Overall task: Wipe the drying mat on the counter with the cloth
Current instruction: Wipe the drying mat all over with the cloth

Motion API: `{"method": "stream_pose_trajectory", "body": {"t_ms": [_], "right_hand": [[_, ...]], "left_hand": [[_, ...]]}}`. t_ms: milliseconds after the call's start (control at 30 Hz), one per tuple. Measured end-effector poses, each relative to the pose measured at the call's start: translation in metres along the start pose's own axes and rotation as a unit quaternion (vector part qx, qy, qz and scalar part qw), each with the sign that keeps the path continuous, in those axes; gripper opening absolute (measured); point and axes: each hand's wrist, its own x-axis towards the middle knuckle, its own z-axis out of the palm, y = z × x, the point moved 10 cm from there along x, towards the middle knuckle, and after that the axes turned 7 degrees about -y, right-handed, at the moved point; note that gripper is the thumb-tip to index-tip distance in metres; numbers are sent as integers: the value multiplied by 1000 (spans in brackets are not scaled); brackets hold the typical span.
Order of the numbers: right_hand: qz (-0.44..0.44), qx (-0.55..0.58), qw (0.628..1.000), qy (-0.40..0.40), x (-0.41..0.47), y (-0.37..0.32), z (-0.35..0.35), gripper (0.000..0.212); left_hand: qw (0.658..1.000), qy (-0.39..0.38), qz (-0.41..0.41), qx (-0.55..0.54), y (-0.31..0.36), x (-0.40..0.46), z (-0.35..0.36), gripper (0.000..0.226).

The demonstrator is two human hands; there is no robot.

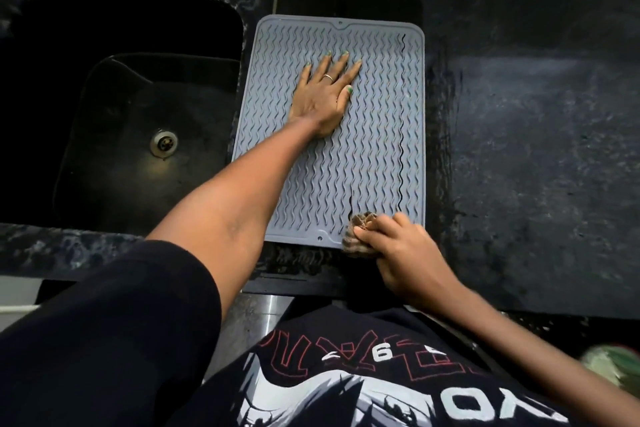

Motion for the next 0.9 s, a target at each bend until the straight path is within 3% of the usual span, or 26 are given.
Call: {"method": "stream_pose_trajectory", "body": {"t_ms": [67, 100, 167, 233, 400, 600, 700, 767, 833, 900], "right_hand": [[37, 149, 988, 17, 19, 20, -25, 43], [58, 196, 977, 64, 33, 32, -46, 42], [80, 171, 966, 176, 66, 55, -89, 37], [109, 94, 966, 217, 108, 73, -114, 43], [177, -90, 972, 129, 160, 92, -91, 55], [64, -108, 981, 150, 68, 36, -43, 49], [6, -82, 992, 100, 26, 7, -18, 47], [-2, -17, 999, 42, 25, 11, -16, 41], [46, 194, 979, 33, 35, 39, -34, 38], [96, 333, 927, 142, 48, 70, -74, 38]], "left_hand": [[1000, 6, 1, -3, 0, 0, 0, 50], [1000, 7, -1, -7, 0, 1, 0, 50], [1000, 8, -5, -10, -1, 3, 0, 51], [1000, 8, -7, -12, -2, 3, 0, 52], [999, 17, -26, -17, -6, 2, 0, 57], [999, 18, -29, -20, -7, 5, 0, 56], [999, 20, -28, -25, -6, 3, 0, 56], [999, 20, -29, -28, -6, 3, -1, 56], [999, 22, -29, -30, -5, 2, -2, 55], [999, 25, -28, -32, -5, 2, -3, 55]]}}
